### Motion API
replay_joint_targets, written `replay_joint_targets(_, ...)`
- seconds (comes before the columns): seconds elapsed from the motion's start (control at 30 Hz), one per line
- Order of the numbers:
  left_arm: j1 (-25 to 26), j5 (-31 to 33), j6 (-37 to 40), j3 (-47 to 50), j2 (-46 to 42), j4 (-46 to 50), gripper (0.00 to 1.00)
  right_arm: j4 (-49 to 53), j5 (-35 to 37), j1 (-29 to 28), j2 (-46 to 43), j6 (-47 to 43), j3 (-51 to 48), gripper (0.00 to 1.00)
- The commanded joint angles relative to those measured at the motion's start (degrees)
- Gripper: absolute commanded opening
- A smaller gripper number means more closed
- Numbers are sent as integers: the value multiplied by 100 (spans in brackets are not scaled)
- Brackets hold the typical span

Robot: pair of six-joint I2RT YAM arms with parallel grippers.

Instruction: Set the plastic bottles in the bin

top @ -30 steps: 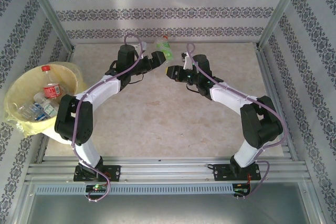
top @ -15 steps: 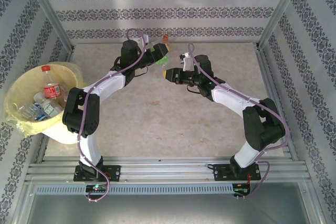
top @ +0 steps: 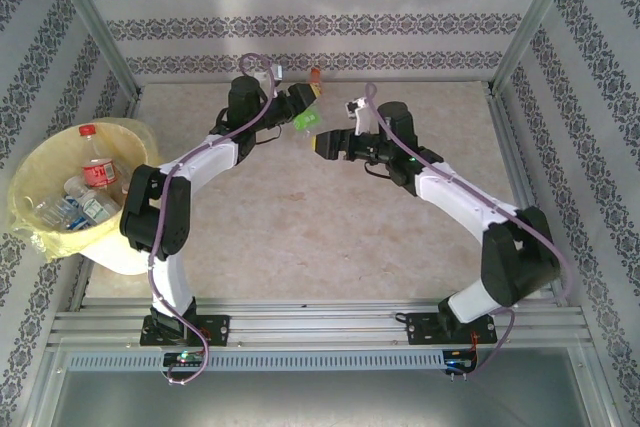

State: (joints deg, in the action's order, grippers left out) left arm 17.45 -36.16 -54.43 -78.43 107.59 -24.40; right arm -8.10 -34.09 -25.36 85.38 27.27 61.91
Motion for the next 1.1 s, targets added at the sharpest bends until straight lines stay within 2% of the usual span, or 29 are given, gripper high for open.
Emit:
replay_joint_targets(0.0,-103,165,174,69,-364,187,57,327,253,14,-555,-594,-81,88)
replay_joint_targets(0.13,-168,247,281,82,-497,436,55,639,628,88,-1059,-873,-130,98)
replay_joint_targets(0.3,-242,454,517,161,-770,846,54,422,1435,124,-1625,-872,-483,98)
replay_joint_targets(0.47,-309,967,1092,206,-1343,1718,54,-298,3362,243,-2147,-186,-1202,98)
replay_joint_targets(0.57,-321,1465,1504,151,-1789,2520,53,-246,4101,497,-2228,359,-1408,98)
replay_joint_targets(0.7,-352,2090,2023,-159,-2311,3741,52,1,4335,876,-2171,848,-1519,98)
replay_joint_targets(0.83,-359,2767,2596,-624,-2858,4900,52,-310,4257,1137,-2071,1069,-1763,98)
replay_joint_targets(0.9,-368,3311,2957,-936,-3123,5482,52,-393,4127,1271,-2022,1206,-1792,98)
replay_joint_targets(1.07,-457,5362,3860,-1947,-3547,7025,53,-401,3911,1363,-1938,1009,-1624,98)
